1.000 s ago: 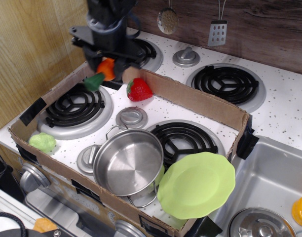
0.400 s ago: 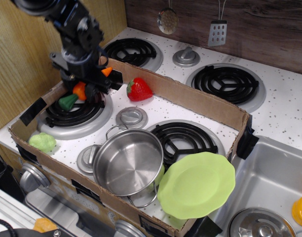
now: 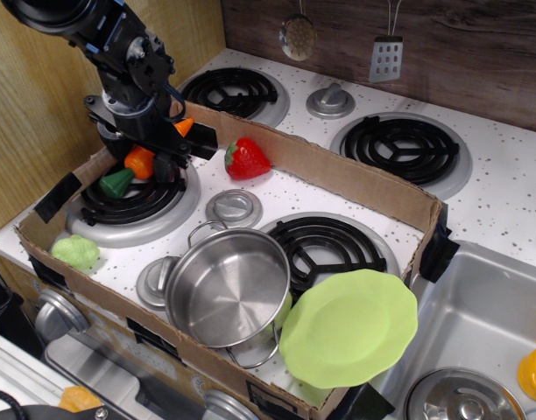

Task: Take carrot off plate

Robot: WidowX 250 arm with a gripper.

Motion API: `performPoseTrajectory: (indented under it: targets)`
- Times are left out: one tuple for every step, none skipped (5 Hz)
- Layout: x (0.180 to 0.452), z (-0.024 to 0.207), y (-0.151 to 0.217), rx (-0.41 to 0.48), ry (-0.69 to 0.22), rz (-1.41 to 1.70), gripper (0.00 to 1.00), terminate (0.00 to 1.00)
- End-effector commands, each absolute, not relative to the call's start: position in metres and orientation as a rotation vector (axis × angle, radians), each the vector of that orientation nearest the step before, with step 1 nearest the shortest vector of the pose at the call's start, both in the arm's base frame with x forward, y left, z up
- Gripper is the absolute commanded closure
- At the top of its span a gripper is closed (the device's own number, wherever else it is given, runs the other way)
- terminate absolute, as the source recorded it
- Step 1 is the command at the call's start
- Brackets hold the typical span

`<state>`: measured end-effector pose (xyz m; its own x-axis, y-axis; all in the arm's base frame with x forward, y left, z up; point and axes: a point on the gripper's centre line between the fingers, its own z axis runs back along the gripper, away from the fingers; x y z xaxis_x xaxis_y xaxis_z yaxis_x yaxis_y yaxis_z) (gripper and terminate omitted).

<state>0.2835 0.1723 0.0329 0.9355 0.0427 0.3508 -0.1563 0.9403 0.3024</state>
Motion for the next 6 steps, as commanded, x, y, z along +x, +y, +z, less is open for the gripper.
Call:
performPoseTrajectory:
  targets:
    - [0.309,0.073,0.152,0.442,-0.403,0.085,0.00,0.00]
    - [0.312,0.084,0.141,0.527,-0.414,0.067,0.00,0.00]
    - [0.318,0.097,0.135,0.542,-0.396,0.058,0.00,0.00]
    - [0.325,0.105,0.129,0.534,-0.386,0.015,0.00,0.00]
    - [0.325,0.105,0.129,0.534,-0.386,0.015,0.00,0.00]
    - [0.325,0.105,0.129,0.534,-0.386,0.015,0.00,0.00]
